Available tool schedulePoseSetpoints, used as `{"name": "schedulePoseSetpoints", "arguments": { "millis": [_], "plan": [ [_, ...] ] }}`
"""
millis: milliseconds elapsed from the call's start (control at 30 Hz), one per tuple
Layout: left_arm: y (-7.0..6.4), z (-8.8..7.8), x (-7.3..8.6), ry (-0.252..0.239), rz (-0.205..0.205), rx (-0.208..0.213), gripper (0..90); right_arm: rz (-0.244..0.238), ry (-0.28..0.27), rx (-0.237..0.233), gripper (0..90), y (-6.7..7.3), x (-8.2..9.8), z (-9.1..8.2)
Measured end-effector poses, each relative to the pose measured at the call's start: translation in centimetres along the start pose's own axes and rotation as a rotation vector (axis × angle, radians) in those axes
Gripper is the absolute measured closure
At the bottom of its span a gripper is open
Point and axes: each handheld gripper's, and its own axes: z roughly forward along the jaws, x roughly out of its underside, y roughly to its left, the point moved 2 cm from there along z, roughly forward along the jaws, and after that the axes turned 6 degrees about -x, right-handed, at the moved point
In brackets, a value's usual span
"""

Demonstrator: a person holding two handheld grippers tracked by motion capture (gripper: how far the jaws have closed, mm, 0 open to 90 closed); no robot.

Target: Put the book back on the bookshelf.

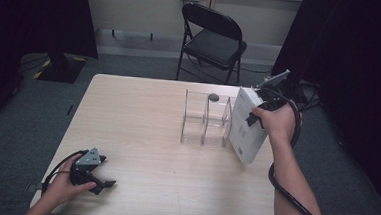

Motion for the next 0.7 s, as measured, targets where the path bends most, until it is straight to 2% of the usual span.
{"name": "schedulePoseSetpoints", "arguments": {
  "millis": [133, 367, 700],
  "plan": [
    [0.0, 0.0, 0.0, 0.0, 0.0, -0.001, 0.0, 0.005, -0.004, 0.006, 52.4, 0.0, -0.2, 0.1],
    [0.0, 0.0, 0.0, 0.0, 0.0, -0.001, 0.0, 0.05, -0.012, 0.003, 52.4, -0.2, -0.5, 0.0],
    [0.0, 0.0, 0.0, 0.0, 0.0, -0.001, 0.0, 0.072, -0.041, 0.02, 52.4, -0.1, -1.1, -0.1]
  ]
}}
